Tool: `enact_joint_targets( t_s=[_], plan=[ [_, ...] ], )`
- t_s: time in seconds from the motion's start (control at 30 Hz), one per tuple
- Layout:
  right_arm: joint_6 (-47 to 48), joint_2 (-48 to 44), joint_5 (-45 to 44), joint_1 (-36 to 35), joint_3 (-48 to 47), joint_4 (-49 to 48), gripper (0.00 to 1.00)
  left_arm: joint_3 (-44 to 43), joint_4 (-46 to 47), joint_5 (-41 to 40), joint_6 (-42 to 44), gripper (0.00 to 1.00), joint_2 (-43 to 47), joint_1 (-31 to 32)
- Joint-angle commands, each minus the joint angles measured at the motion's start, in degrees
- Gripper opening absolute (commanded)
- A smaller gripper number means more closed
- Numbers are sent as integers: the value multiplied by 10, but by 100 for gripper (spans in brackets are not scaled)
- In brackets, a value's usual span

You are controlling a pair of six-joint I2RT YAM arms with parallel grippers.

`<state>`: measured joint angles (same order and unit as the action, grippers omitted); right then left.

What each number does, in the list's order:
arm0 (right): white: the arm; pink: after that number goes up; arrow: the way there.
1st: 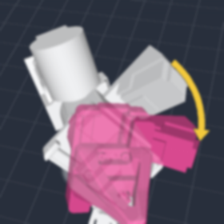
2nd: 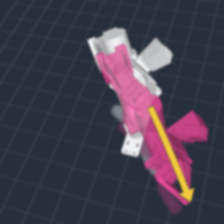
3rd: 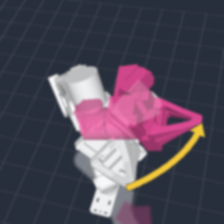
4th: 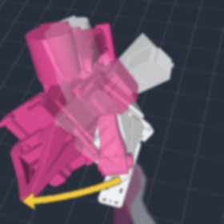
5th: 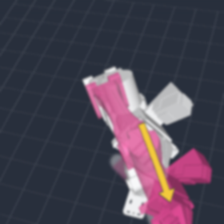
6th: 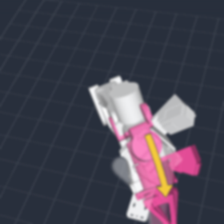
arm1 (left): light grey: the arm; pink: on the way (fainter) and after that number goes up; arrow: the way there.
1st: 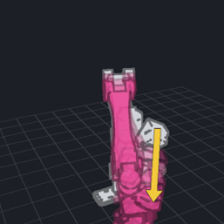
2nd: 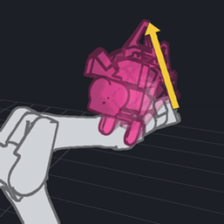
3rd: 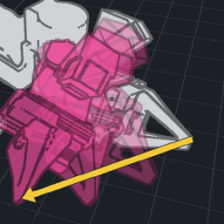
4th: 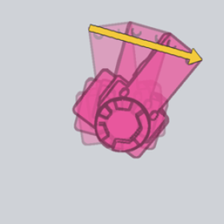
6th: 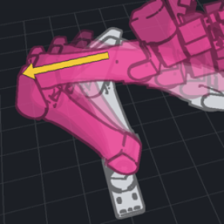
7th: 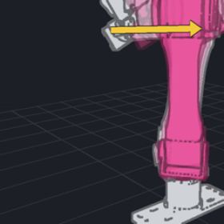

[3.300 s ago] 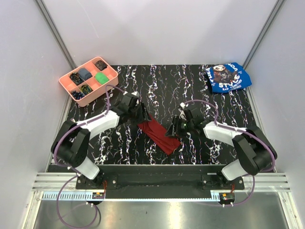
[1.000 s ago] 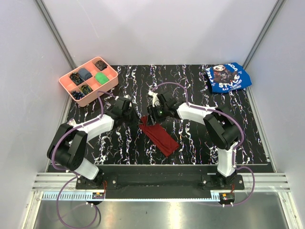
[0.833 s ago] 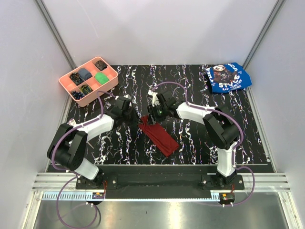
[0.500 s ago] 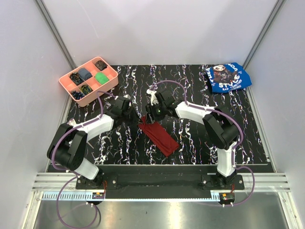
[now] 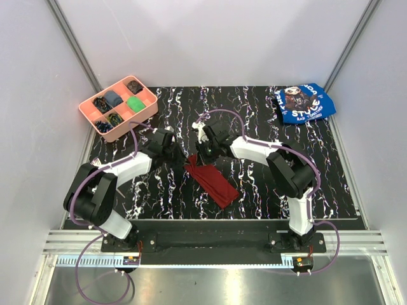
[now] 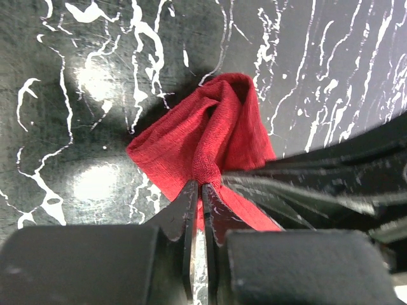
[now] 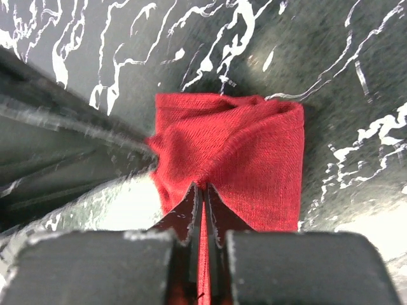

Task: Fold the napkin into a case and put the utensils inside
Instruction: Stuff the top corner of the smaller-rectangle-folded napkin into the folded napkin.

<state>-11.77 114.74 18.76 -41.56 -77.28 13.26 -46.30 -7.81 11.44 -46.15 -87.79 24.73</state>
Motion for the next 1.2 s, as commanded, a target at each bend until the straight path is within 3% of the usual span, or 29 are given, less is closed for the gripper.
enact_joint_targets(
  t_s=[0.0,0.33,0.43,0.87,1.17],
  plan=[
    [3,-47,30,-10,21,-18,0,-21,19,9,-1,7,-8,-8],
    [-11,-12,94,-10,18,-50,1,-20,23,16,-4,6,-6,-10],
    [-19,-3,100,-10,13,-58,14,-15,25,16,-5,6,-3,-10],
    [-4,-38,49,-9,24,-69,41,-15,19,12,0,6,2,-10],
    [6,-48,40,-8,16,-62,48,-15,18,10,1,6,3,-11]
  ],
)
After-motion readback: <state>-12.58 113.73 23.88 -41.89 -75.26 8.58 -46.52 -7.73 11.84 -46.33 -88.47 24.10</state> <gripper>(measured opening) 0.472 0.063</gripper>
